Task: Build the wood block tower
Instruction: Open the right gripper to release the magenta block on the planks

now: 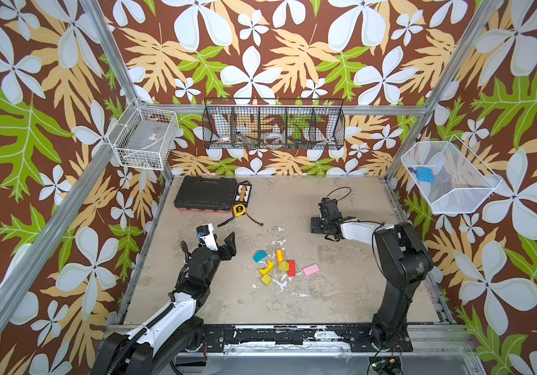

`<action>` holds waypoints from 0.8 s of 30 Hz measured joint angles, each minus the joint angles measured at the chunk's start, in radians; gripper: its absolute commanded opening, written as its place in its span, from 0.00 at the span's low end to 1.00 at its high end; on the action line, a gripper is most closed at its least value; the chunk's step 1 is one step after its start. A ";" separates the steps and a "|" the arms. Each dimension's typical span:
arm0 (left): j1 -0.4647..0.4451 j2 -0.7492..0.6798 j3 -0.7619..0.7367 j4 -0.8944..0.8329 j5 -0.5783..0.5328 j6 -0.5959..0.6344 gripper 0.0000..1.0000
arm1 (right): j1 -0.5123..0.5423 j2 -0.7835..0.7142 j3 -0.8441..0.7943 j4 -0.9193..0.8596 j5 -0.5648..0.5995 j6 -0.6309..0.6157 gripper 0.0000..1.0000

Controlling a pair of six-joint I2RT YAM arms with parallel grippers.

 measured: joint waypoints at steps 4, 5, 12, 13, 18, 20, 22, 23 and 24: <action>0.000 0.000 0.000 0.000 0.000 0.000 0.79 | 0.000 0.005 0.008 -0.006 0.001 0.000 0.65; 0.000 0.000 0.000 0.000 0.000 0.000 0.79 | 0.000 0.006 0.011 -0.008 0.001 0.000 0.64; 0.000 0.002 0.000 0.000 -0.001 0.000 0.79 | 0.000 0.013 0.018 -0.008 0.005 0.000 0.60; 0.000 0.003 0.000 0.000 -0.003 0.000 0.78 | 0.000 0.014 0.019 -0.008 0.006 0.000 0.60; 0.000 0.005 0.000 0.000 -0.003 0.000 0.79 | 0.000 0.022 0.026 -0.006 0.015 0.000 0.66; 0.000 0.005 0.001 0.000 -0.003 0.000 0.78 | 0.000 0.024 0.027 -0.006 0.017 0.000 0.67; 0.000 0.005 0.002 0.000 -0.003 0.000 0.79 | 0.000 0.027 0.027 -0.012 0.018 0.000 0.69; 0.000 0.005 0.002 0.000 -0.003 0.000 0.79 | 0.000 0.027 0.027 -0.015 0.019 0.000 0.69; 0.000 0.005 0.002 0.000 -0.003 0.000 0.79 | 0.000 0.027 0.026 -0.016 0.019 0.000 0.70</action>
